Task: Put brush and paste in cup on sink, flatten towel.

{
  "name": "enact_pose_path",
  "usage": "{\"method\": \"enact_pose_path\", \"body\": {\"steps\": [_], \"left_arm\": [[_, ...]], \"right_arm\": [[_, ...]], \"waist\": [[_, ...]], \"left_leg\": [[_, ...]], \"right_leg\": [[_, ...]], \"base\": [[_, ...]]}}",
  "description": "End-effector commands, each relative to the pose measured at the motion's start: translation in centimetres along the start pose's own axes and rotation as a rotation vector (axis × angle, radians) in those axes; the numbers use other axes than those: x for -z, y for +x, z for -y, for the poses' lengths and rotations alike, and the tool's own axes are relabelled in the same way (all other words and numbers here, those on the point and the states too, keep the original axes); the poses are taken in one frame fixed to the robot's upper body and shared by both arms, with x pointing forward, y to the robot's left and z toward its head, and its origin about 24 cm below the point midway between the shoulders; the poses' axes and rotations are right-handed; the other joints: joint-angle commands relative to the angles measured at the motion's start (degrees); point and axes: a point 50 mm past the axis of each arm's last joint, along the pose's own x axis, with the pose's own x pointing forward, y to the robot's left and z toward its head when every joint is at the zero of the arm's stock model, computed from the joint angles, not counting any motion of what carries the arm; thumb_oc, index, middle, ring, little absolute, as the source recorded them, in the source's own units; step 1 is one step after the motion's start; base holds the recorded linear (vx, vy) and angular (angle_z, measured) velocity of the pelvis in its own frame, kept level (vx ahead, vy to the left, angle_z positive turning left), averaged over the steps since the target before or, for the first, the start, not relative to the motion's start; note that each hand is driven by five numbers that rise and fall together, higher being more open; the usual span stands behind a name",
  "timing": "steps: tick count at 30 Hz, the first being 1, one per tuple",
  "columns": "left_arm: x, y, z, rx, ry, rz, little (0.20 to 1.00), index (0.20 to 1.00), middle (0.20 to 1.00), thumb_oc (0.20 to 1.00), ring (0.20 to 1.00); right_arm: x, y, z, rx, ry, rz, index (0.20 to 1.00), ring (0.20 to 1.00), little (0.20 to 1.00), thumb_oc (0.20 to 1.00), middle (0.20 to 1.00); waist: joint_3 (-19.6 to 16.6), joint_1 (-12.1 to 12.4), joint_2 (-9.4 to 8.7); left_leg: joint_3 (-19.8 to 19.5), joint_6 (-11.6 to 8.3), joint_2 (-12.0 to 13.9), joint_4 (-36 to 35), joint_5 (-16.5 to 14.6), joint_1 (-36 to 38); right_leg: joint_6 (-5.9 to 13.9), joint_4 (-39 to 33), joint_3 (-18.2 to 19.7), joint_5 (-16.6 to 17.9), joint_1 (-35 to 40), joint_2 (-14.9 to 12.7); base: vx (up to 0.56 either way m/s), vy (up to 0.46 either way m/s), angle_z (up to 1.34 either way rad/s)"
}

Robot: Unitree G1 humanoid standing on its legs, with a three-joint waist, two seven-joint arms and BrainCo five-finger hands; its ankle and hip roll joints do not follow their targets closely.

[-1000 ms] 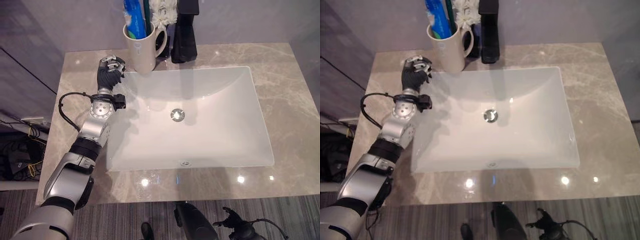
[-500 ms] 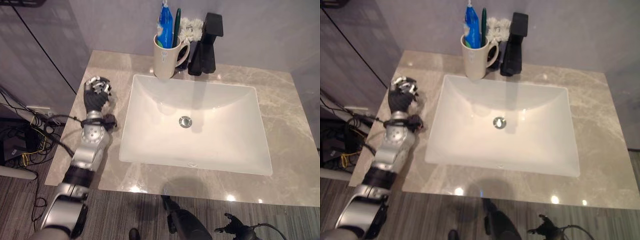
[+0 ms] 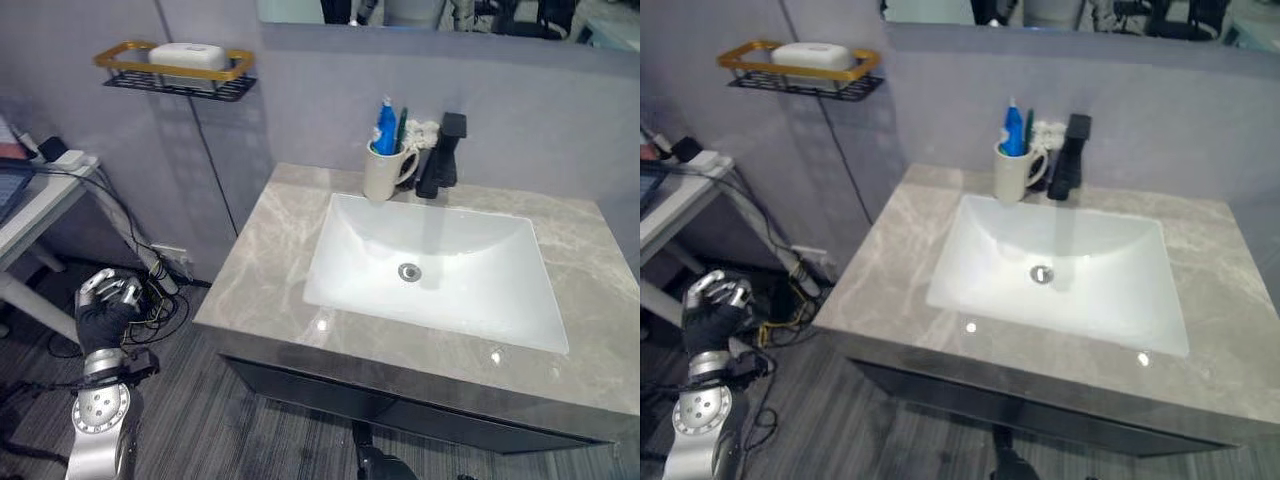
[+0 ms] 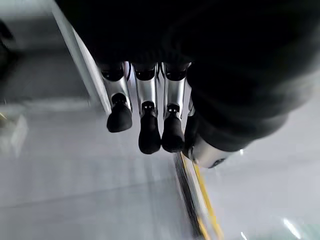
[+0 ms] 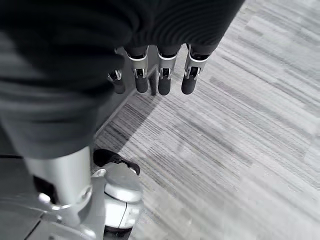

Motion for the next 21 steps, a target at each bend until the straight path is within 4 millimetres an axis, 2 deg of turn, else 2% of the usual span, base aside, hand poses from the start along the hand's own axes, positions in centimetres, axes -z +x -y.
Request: {"method": "enact_pose_path", "body": {"steps": [1, 3, 4, 5, 6, 7, 8, 9, 10, 11, 12, 13, 14, 15, 16, 17, 18, 19, 20, 21], "left_arm": [[-3.6, 2.3, 0.9, -0.134, -0.038, 0.230, 0.200, 0.200, 0.200, 0.200, 0.200], [-1.3, 2.0, -0.2, -0.221, -0.014, 0.130, 0.200, 0.200, 0.200, 0.200, 0.200], [-0.4, 1.9, -0.1, -0.218, -0.013, 0.086, 0.200, 0.200, 0.200, 0.200, 0.200], [0.6, 2.1, -0.5, -0.234, 0.021, 0.046, 0.200, 0.200, 0.200, 0.200, 0.200], [1.0, 2.2, -0.9, -0.239, 0.067, 0.035, 0.200, 0.200, 0.200, 0.200, 0.200], [1.0, 2.3, -0.9, -0.239, 0.067, 0.036, 0.200, 0.200, 0.200, 0.200, 0.200], [2.2, 2.1, -1.4, -0.231, 0.147, -0.011, 0.200, 0.200, 0.200, 0.200, 0.200], [6.4, 0.7, -4.0, -0.329, 0.203, -0.228, 0.200, 0.200, 0.200, 0.200, 0.200], [6.4, 0.8, -4.1, -0.329, 0.202, -0.226, 0.200, 0.200, 0.200, 0.200, 0.200], [9.2, -1.0, -5.6, -0.416, 0.163, -0.393, 0.200, 0.200, 0.200, 0.200, 0.200], [11.2, -2.6, -6.3, -0.474, 0.115, -0.525, 0.200, 0.200, 0.200, 0.200, 0.200], [12.4, -3.7, -6.4, -0.481, 0.096, -0.610, 0.200, 0.200, 0.200, 0.200, 0.200], [12.4, -3.7, -6.4, -0.481, 0.095, -0.610, 0.200, 0.200, 0.200, 0.200, 0.200], [14.8, -6.6, -6.4, -0.506, 0.012, -0.797, 0.200, 0.200, 0.200, 0.200, 0.200], [16.2, -8.4, -6.1, -0.505, -0.029, -0.910, 0.206, 0.206, 0.206, 0.206, 0.206], [16.2, -8.3, -6.1, -0.503, -0.033, -0.909, 0.382, 0.382, 0.382, 0.382, 0.382], [17.3, -10.4, -6.0, -0.492, -0.017, -1.031, 0.602, 0.602, 0.602, 0.602, 0.602], [18.6, -13.2, -5.4, -0.324, 0.084, -1.208, 1.000, 1.000, 1.000, 1.000, 1.000], [18.6, -13.2, -5.4, -0.322, 0.084, -1.208, 1.000, 1.000, 1.000, 1.000, 1.000], [19.0, -14.6, -5.2, -0.211, 0.152, -1.280, 1.000, 1.000, 1.000, 1.000, 1.000]], "right_arm": [[-2.3, 0.3, 0.5, 0.029, -0.028, 0.069, 1.000, 1.000, 1.000, 1.000, 1.000], [-2.0, 0.2, -0.1, 0.025, -0.020, 0.066, 1.000, 1.000, 1.000, 1.000, 1.000], [-2.2, 0.2, -0.1, 0.027, -0.011, 0.074, 1.000, 1.000, 1.000, 1.000, 1.000], [-2.4, 0.3, 0.0, 0.038, 0.014, 0.082, 1.000, 1.000, 1.000, 1.000, 1.000], [-2.3, 0.2, 0.0, 0.046, 0.030, 0.081, 1.000, 1.000, 1.000, 1.000, 1.000], [-2.3, 0.2, 0.0, 0.046, 0.031, 0.081, 1.000, 1.000, 1.000, 1.000, 1.000], [-2.6, 0.2, 0.0, 0.051, 0.044, 0.091, 1.000, 1.000, 1.000, 1.000, 1.000], [-3.2, 0.2, -0.1, 0.058, 0.037, 0.122, 1.000, 1.000, 1.000, 1.000, 1.000], [-3.3, 0.2, -0.2, 0.057, 0.038, 0.123, 1.000, 1.000, 1.000, 1.000, 1.000], [-3.7, 0.3, 0.3, 0.076, 0.043, 0.136, 1.000, 1.000, 1.000, 1.000, 1.000], [-3.8, 0.3, 0.7, 0.088, 0.044, 0.136, 1.000, 1.000, 1.000, 1.000, 1.000], [-4.0, 0.4, 1.0, 0.100, 0.040, 0.137, 1.000, 1.000, 1.000, 1.000, 1.000], [-4.0, 0.4, 1.0, 0.100, 0.040, 0.137, 1.000, 1.000, 1.000, 1.000, 1.000], [-4.2, 0.4, 1.5, 0.114, 0.024, 0.138, 1.000, 1.000, 1.000, 1.000, 1.000], [-4.0, 0.4, 1.8, 0.112, 0.012, 0.129, 1.000, 1.000, 1.000, 1.000, 1.000], [-4.1, 0.4, 1.8, 0.113, 0.013, 0.131, 1.000, 1.000, 1.000, 1.000, 1.000], [-4.2, 0.4, 1.9, 0.107, 0.001, 0.131, 1.000, 1.000, 1.000, 1.000, 1.000], [-4.5, 0.4, 2.2, 0.109, -0.005, 0.148, 1.000, 1.000, 1.000, 1.000, 1.000], [-4.5, 0.4, 2.3, 0.109, -0.004, 0.147, 1.000, 1.000, 1.000, 1.000, 1.000], [-4.6, 0.4, 2.5, 0.107, -0.002, 0.153, 1.000, 1.000, 1.000, 1.000, 1.000]], "waist": [[4.57, -0.10, 1.35], [5.89, -0.18, 0.73], [6.43, -0.37, 0.79], [6.99, -0.23, 1.51], [7.11, -0.12, 1.54], [7.09, -0.14, 1.54], [7.41, -0.03, 1.78], [7.43, 1.82, 2.60], [7.35, 1.77, 2.43], [7.00, 2.96, 2.83], [6.67, 3.40, 2.79], [6.32, 3.78, 2.75], [6.36, 3.87, 2.73], [5.71, 4.46, 2.79], [5.30, 4.78, 3.11], [5.51, 4.86, 3.02], [5.09, 4.84, 3.23], [4.16, 4.45, 2.91], [4.26, 4.67, 2.93], [3.93, 5.48, 2.75]], "left_leg": [[-0.80, 0.02, -2.07, -5.16, -1.22, 4.39], [-1.07, 0.47, -2.32, -4.77, -0.24, 3.39], [-1.01, 0.62, -2.19, -4.55, 0.13, 2.84], [-0.67, 0.62, -1.47, -4.31, 0.52, 2.23], [-0.26, 0.49, -1.39, -4.62, 1.36, 1.48], [-0.32, 0.45, -1.34, -4.66, 1.34, 1.50], [-0.16, 0.39, -0.90, -4.98, 2.14, 0.86], [1.62, -0.25, 1.52, -6.14, 4.60, -0.85], [1.59, -0.25, 1.38, -6.21, 4.85, -1.06], [3.16, -0.64, 3.05, -7.67, 6.40, -1.65], [4.10, -0.89, 3.64, -8.56, 7.22, -1.84], [5.31, -1.01, 4.30, -9.00, 7.73, -2.08], [5.38, -1.01, 4.29, -9.03, 7.71, -2.02], [7.55, -0.97, 5.07, -9.65, 8.39, -2.29], [7.99, -1.09, 5.39, -10.02, 7.73, -1.79], [8.72, -0.85, 5.44, -9.77, 8.76, -2.47], [8.96, -0.93, 5.52, -9.93, 7.94, -1.91], [11.27, -0.89, 5.55, -10.05, 8.50, -2.23], [11.41, -0.91, 5.58, -10.08, 8.44, -2.07], [13.62, -1.04, 6.13, -9.80, 8.47, -2.39]], "right_leg": [[4.99, 0.37, -0.99, 9.26, -1.42, -0.33], [5.20, 0.87, -0.17, 9.77, -1.64, -1.52], [4.76, 2.23, -0.25, 8.77, -1.95, -1.27], [3.59, 4.92, -1.84, 5.21, -2.03, -0.62], [2.67, 6.05, -2.74, 3.16, -2.27, -0.57], [2.62, 6.37, -2.80, 2.90, -2.40, -0.55], [1.88, 9.15, -4.13, 0.96, -2.61, -0.01], [0.56, 15.21, -10.94, -4.46, -1.78, -1.01], [0.53, 15.16, -10.94, -4.32, -1.98, -1.15], [0.10, 18.66, -13.64, -7.16, -0.38, -1.70], [-0.01, 18.83, -14.42, -8.06, 0.87, -1.87], [-0.01, 19.68, -15.51, -8.96, 2.04, -2.29], [0.00, 19.78, -15.44, -9.02, 2.01, -2.29], [0.11, 20.94, -17.21, -9.05, 3.64, -3.40], [1.05, 22.50, -18.20, -10.24, 5.05, -4.19], [0.27, 22.03, -18.85, -9.18, 4.74, -4.30], [1.25, 24.12, -18.98, -10.74, 6.32, -4.49], [1.68, 23.05, -19.42, -10.96, 9.31, -3.16], [1.70, 22.94, -19.28, -10.92, 9.43, -3.08], [1.82, 22.09, -22.30, -11.15, 11.01, -3.10]], "base": [[-0.09, 0.052, -0.03], [-0.21, 0.059, -0.07], [-0.26, 0.056, 0.02], [-0.23, 0.053, 0.10], [-0.16, 0.037, 0.08], [-0.16, 0.020, -0.16], [-0.23, -0.016, -0.29], [-0.24, -0.015, -0.25], [-0.25, -0.054, -0.50], [-0.13, -0.056, -0.63], [-0.17, -0.076, -0.87], [-0.08, -0.048, -0.79], [-0.10, -0.049, -0.79], [-0.01, -0.031, -0.80], [-0.08, -0.039, -0.61], [0.02, -0.012, -0.63], [-0.09, -0.041, -0.78], [-0.01, -0.032, -0.71], [-0.11, -0.067, -0.68], [-0.06, -0.081, -0.90]]}}
